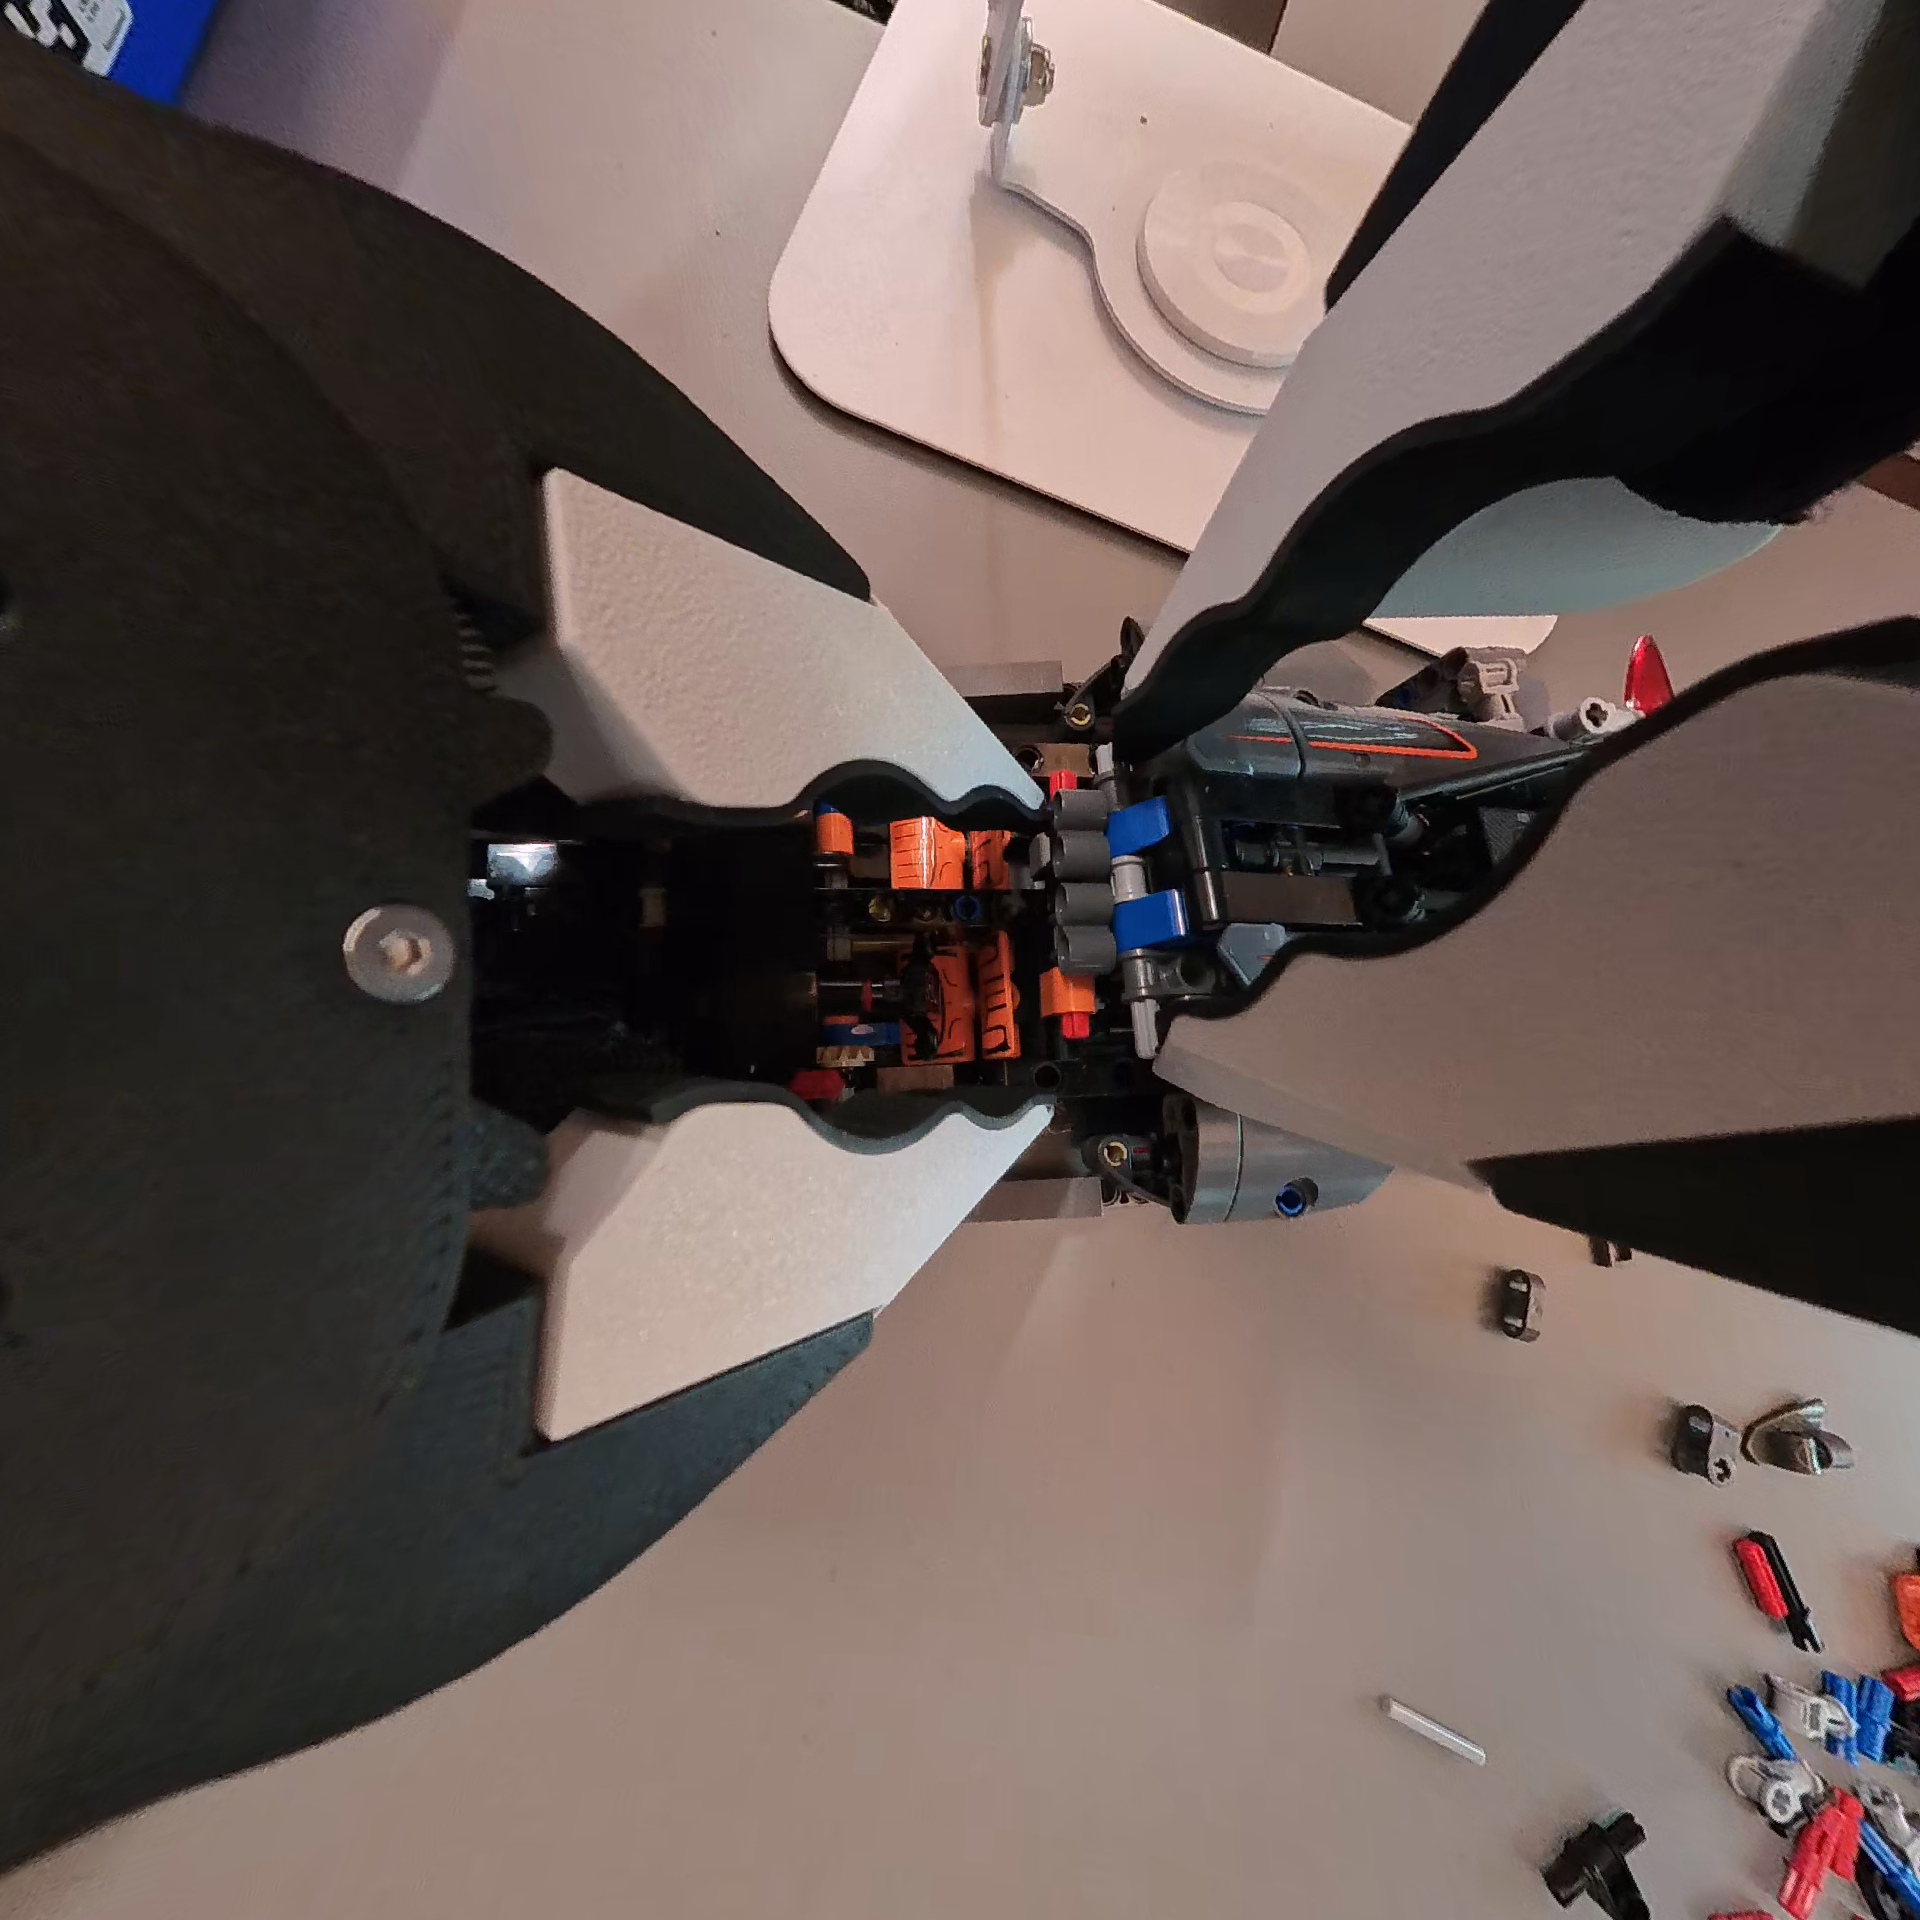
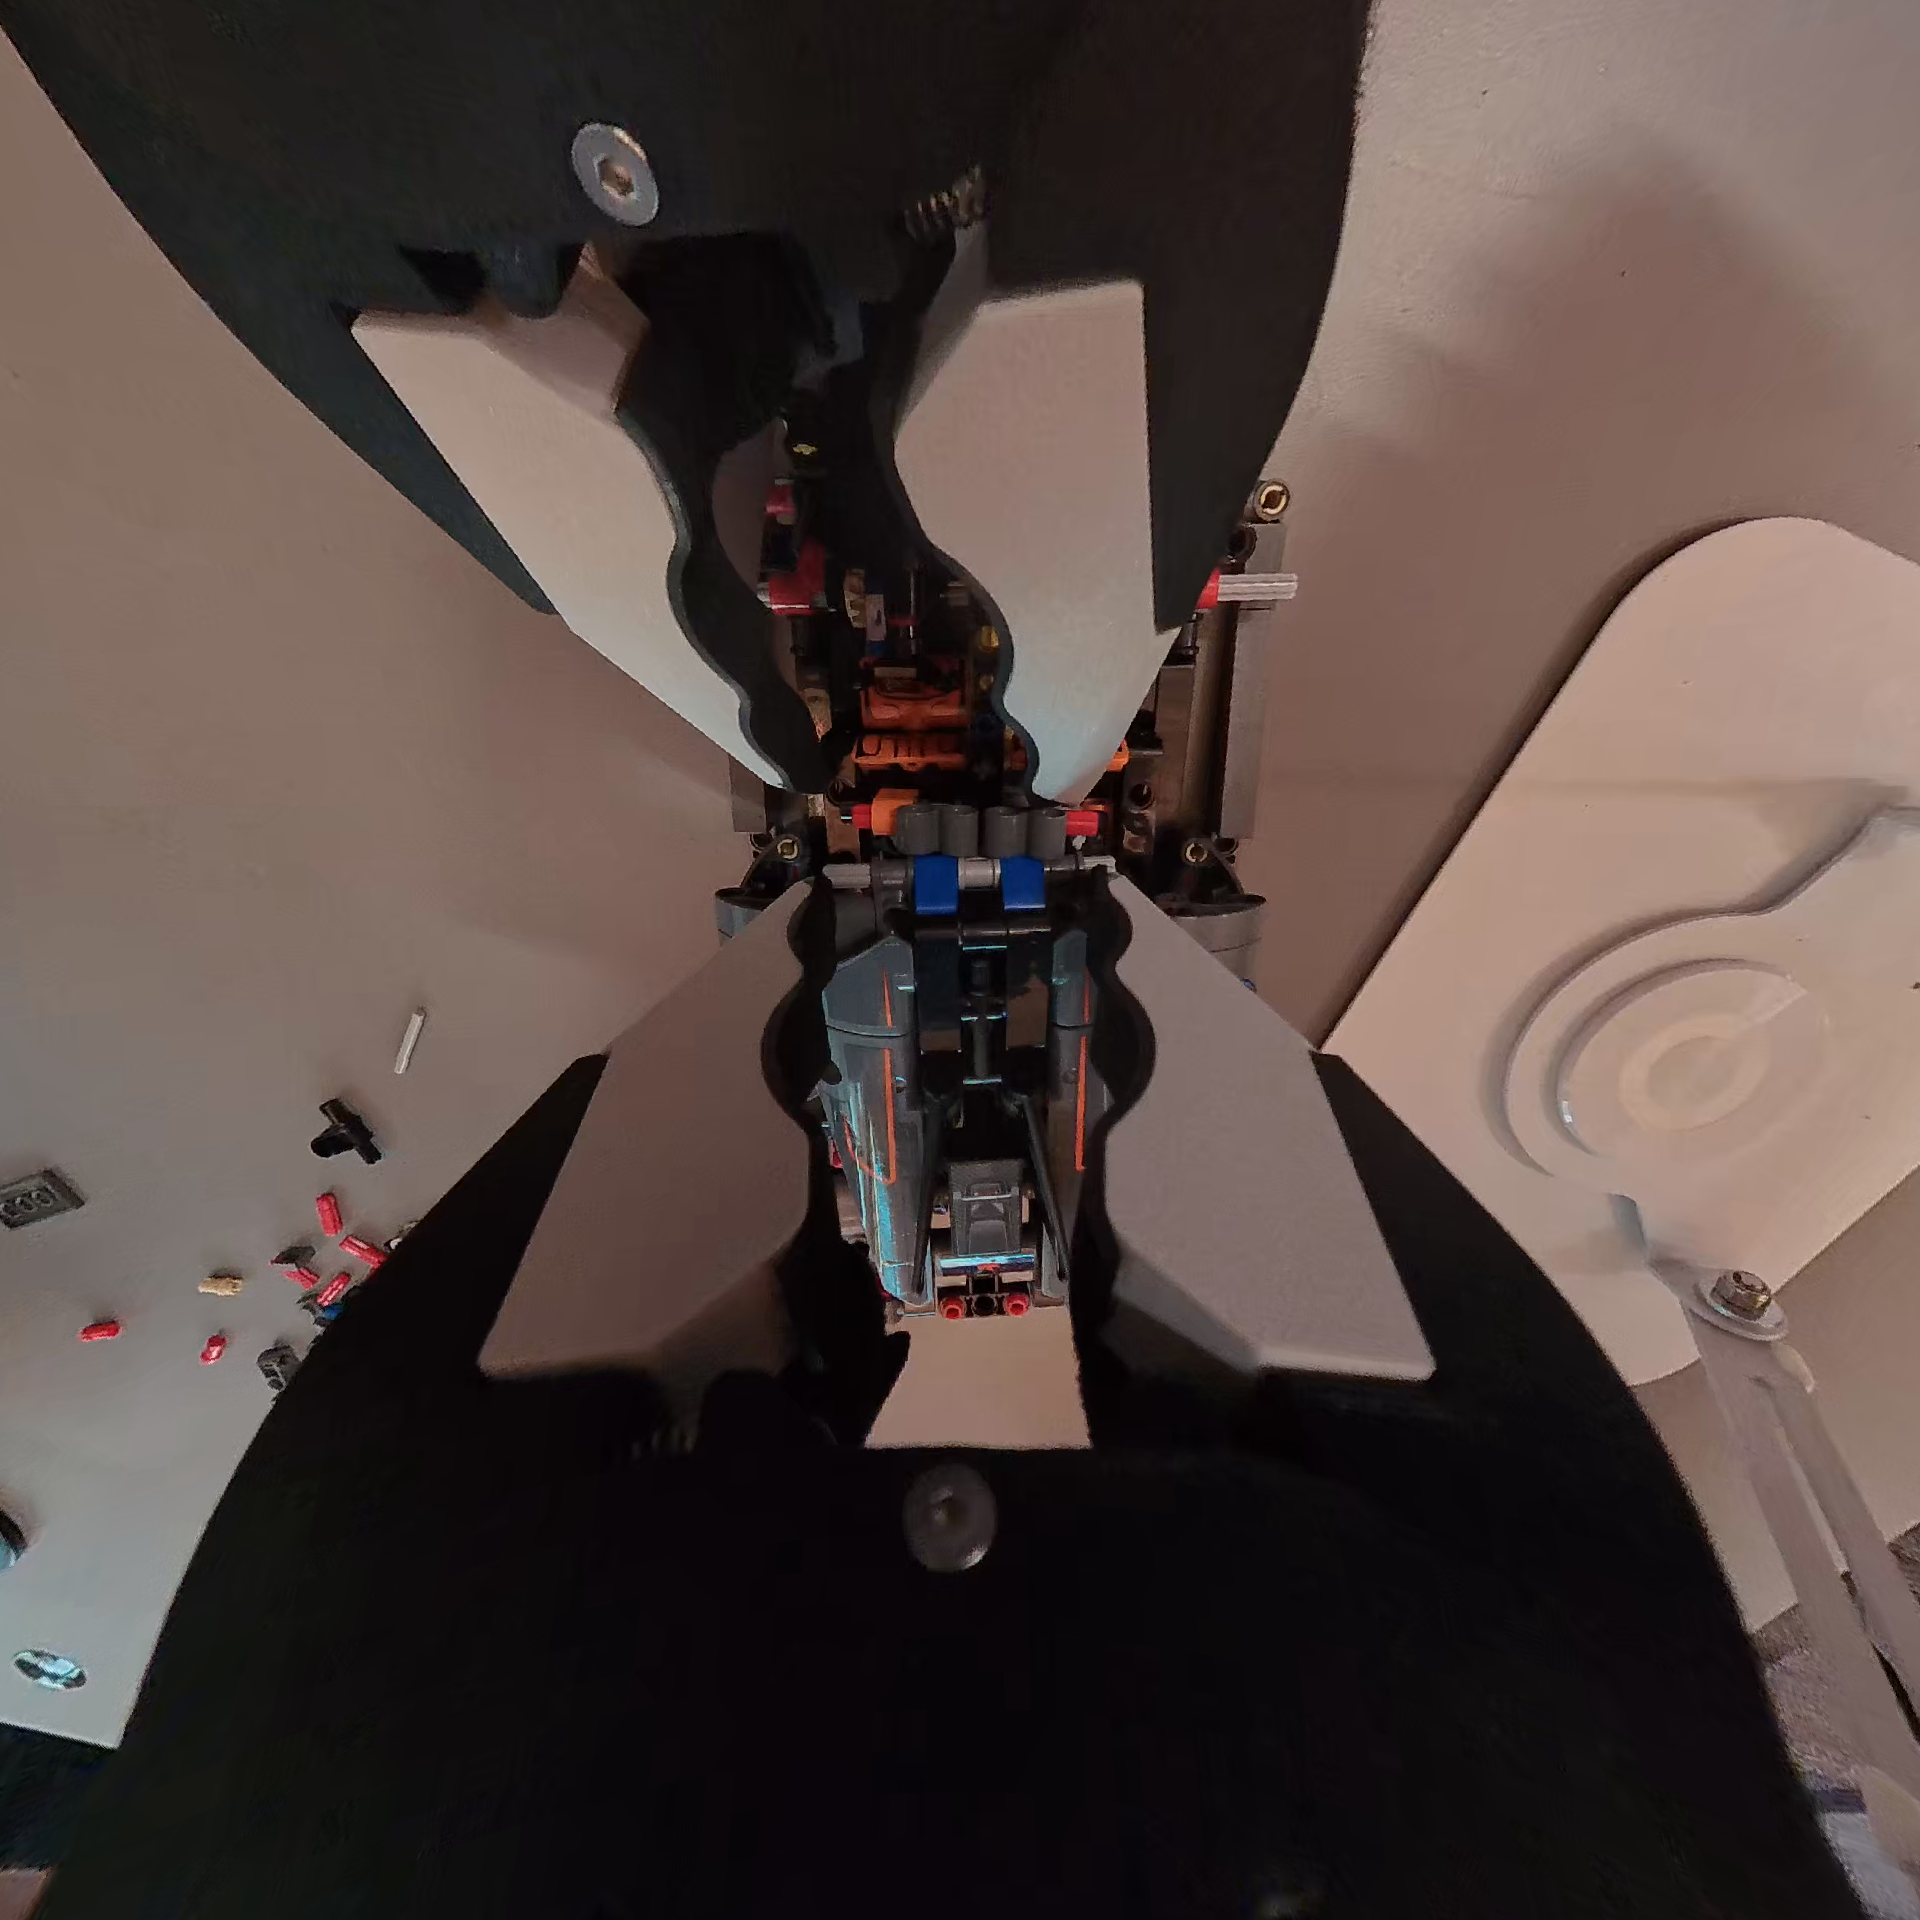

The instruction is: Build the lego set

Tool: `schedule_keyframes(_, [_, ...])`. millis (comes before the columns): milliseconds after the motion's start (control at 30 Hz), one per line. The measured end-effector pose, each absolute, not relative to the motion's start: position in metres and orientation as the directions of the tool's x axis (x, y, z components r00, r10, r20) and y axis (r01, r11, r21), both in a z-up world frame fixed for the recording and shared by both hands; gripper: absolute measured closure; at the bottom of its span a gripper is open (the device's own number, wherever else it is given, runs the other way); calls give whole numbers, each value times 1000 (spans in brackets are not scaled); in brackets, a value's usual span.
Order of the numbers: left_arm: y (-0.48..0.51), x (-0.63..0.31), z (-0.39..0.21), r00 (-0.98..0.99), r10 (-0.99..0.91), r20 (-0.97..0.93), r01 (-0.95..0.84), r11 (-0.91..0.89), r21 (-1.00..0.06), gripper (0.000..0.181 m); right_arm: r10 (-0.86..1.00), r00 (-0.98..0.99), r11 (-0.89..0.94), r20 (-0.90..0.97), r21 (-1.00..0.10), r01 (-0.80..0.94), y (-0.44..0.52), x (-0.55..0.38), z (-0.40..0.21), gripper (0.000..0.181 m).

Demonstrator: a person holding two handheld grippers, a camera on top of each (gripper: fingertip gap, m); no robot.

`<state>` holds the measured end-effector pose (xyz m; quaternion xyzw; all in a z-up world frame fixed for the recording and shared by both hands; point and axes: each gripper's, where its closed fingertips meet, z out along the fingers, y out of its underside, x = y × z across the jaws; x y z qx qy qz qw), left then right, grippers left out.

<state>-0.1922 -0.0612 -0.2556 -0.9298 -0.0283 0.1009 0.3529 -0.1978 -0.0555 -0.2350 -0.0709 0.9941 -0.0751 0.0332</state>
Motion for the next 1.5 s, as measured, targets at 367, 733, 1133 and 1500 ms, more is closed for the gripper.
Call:
schedule_keyframes(367, [-61, -194, -256, 971, 143, -192, -18, -757, -653, 138, -132, -991, 980, -31, -155, -126, -56, -197, -236, 136])
schedule_keyframes(733, [-60, -195, -257, 966, 149, -213, -25, -762, -647, 139, -114, -993, 983, -6, -148, -112, -56, -197, -236, 136])
schedule_keyframes(1133, [-60, -195, -257, 962, 149, -229, -33, -768, -639, 140, -92, -996, 985, 18, -143, -94, -57, -197, -237, 136])
schedule_keyframes(1500, [-58, -195, -254, 973, 148, -179, -12, -736, -677, 135, -90, -995, 959, 36, -268, -96, -65, -202, -224, 101])
